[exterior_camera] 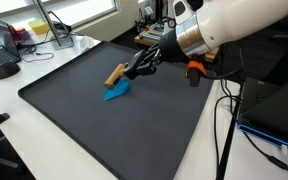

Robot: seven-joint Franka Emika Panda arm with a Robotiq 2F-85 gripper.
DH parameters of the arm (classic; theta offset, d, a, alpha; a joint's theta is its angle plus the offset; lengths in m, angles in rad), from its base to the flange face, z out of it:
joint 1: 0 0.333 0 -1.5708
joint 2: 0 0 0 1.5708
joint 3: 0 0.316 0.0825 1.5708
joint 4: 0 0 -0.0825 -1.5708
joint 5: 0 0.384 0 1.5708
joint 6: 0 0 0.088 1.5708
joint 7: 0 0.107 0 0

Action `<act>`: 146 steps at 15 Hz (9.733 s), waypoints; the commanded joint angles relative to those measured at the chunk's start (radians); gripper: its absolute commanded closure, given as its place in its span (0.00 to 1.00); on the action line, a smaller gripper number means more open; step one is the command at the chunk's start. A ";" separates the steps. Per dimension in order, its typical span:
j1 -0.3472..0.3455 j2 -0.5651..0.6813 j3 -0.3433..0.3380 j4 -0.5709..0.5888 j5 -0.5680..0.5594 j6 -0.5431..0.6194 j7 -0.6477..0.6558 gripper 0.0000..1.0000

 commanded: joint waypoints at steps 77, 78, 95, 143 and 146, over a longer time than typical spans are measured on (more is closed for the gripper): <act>-0.440 -0.101 -0.157 -0.006 0.965 0.260 -1.982 0.77; -0.441 -0.093 -0.159 0.000 0.967 0.266 -1.983 0.77; -0.514 0.039 -0.151 0.078 1.091 0.101 -2.144 0.77; -0.314 -0.391 -0.156 -0.192 0.888 0.400 -1.479 0.77; -0.281 -0.379 -0.152 -0.181 0.794 0.388 -1.263 0.77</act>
